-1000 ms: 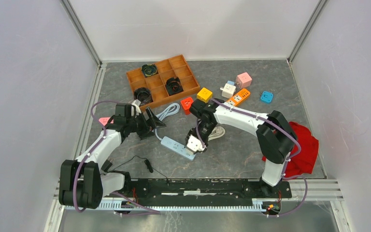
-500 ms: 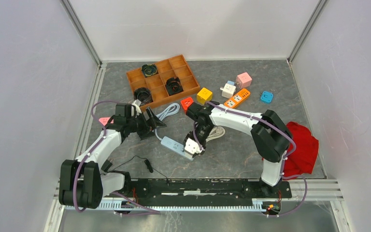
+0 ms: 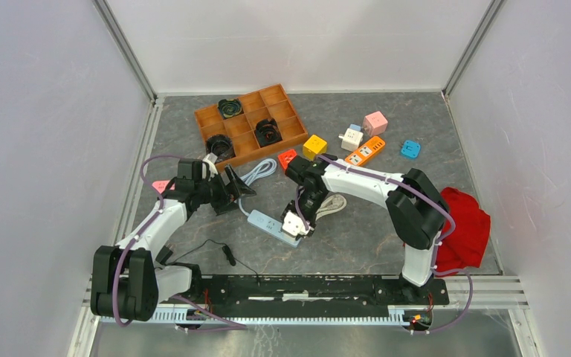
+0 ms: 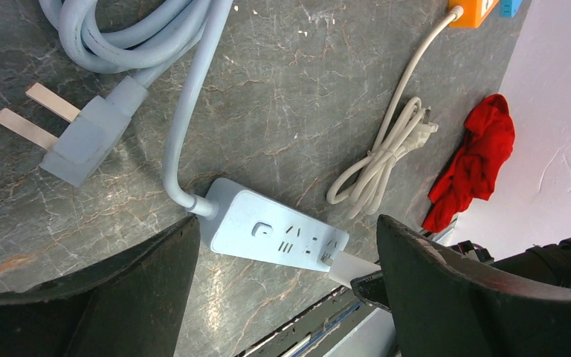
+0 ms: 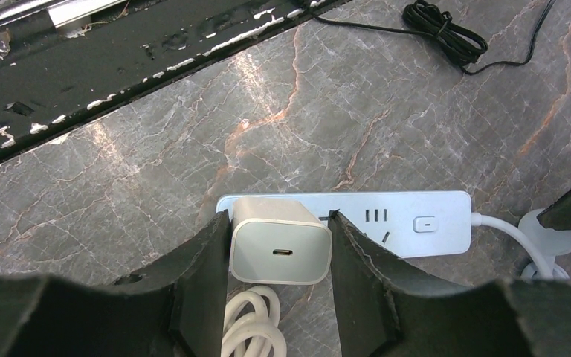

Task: Insert the plug
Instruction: Insert the plug into the socket.

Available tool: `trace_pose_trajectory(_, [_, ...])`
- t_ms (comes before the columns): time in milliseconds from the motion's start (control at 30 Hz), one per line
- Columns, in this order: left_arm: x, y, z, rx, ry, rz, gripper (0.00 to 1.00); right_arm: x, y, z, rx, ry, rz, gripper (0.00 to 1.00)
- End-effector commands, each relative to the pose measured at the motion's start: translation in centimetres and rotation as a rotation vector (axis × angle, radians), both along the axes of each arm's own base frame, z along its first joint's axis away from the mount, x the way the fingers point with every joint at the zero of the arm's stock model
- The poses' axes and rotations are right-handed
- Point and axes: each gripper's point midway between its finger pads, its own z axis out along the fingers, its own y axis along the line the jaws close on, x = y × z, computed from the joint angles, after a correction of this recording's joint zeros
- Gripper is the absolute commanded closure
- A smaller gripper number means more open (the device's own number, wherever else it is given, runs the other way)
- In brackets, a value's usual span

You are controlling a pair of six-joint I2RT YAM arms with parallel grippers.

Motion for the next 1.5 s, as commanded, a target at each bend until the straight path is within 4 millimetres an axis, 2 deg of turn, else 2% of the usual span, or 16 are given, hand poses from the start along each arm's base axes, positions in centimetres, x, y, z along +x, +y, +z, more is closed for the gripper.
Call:
trace_pose_trajectory(0, [0.3,-0.3,1.0,-0.015,-0.059,-0.028,0.06,0.1,-0.2,-0.4,-0.009,0.018,0.017,0.69])
trace_pose_trajectory(267, [0.3,-0.3,1.1,-0.015,-0.060,-0.029,0.06,0.3,-0.2,-2.0,-0.030,0.020,0.004,0.70])
trace_pose_trajectory(467, [0.4,-0.3,1.1,-0.017,-0.059,-0.029,0.06,1.8,-0.4,-2.6,-0.080,-0.043,-0.040,0.71])
trace_pose_trajectory(567, [0.4,-0.3,1.1,-0.016,-0.060,-0.028,0.06,1.4,-0.1,-2.3,-0.056,-0.036,-0.043,0.71])
trace_pose_trajectory(733, [0.4,-0.3,1.0,-0.013,-0.058,-0.026,0.06,0.6,0.5,-3.5,-0.079,-0.083,-0.049,0.72])
trace_pose_trajectory(867, [0.4,-0.3,1.0,-0.013,-0.055,-0.027,0.06,0.3,0.9,-3.5,-0.079,-0.115,-0.058,0.73])
trace_pose_trajectory(1467, [0.3,-0.4,1.2,-0.019,-0.061,-0.032,0.06,-0.9,-1.5,-7.6,-0.164,-0.068,-0.114,0.77])
